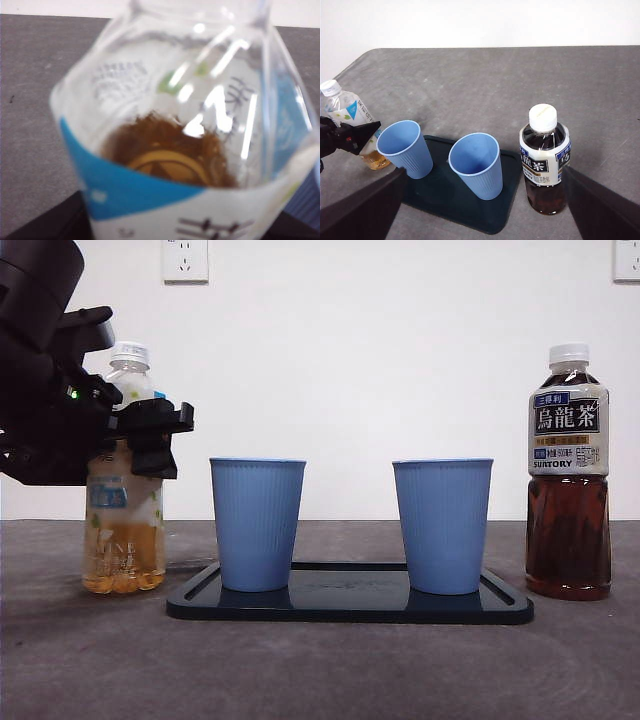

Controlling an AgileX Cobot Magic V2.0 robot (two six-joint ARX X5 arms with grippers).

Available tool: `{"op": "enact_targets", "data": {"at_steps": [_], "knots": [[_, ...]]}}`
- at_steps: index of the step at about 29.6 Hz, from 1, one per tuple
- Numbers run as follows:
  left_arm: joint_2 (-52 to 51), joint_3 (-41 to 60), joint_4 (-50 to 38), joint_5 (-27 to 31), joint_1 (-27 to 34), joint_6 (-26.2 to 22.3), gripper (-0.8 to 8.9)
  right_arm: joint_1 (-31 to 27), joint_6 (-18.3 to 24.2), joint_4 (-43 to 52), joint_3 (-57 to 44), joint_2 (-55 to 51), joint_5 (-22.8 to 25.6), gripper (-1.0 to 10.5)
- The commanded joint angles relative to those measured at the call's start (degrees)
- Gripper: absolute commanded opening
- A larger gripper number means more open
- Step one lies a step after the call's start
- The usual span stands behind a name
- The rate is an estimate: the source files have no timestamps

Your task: Pour the drink into the cup

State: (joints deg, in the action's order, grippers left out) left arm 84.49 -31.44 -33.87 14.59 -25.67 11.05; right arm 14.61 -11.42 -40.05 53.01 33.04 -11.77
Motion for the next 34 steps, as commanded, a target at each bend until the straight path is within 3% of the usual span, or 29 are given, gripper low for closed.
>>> {"op": "enact_targets", "data": {"at_steps": [1,6,12,17,24,29,34], "knots": [[0.92,-0.81,-0.35,-0.74,-0.90,-0.04,2.51,0.24,-0.42,0.57,1.07,0.22,0.22,4.9],[-0.26,-0.81,0.17,-0.74,-1.25,-0.13,3.45,0.24,-0.42,0.57,1.07,0.22,0.20,4.9],[-2.01,-0.81,2.05,-0.74,-1.25,-1.05,3.52,0.24,-0.42,0.57,1.07,0.22,0.22,4.9],[-3.28,-0.81,4.35,-0.74,-1.42,-0.92,4.62,0.24,-0.59,0.57,1.07,0.22,0.20,4.9],[-8.00,-0.81,8.94,-0.74,-1.46,-0.74,4.71,0.24,-0.61,0.57,1.07,0.22,0.17,4.9],[-16.35,-0.81,17.40,-0.76,-2.01,0.70,5.66,0.24,-0.61,0.57,1.07,0.22,-0.28,4.9],[-27.93,-0.87,30.32,-1.42,-3.43,2.10,5.63,0.24,-0.57,0.55,1.07,0.22,-3.08,4.9]]}}
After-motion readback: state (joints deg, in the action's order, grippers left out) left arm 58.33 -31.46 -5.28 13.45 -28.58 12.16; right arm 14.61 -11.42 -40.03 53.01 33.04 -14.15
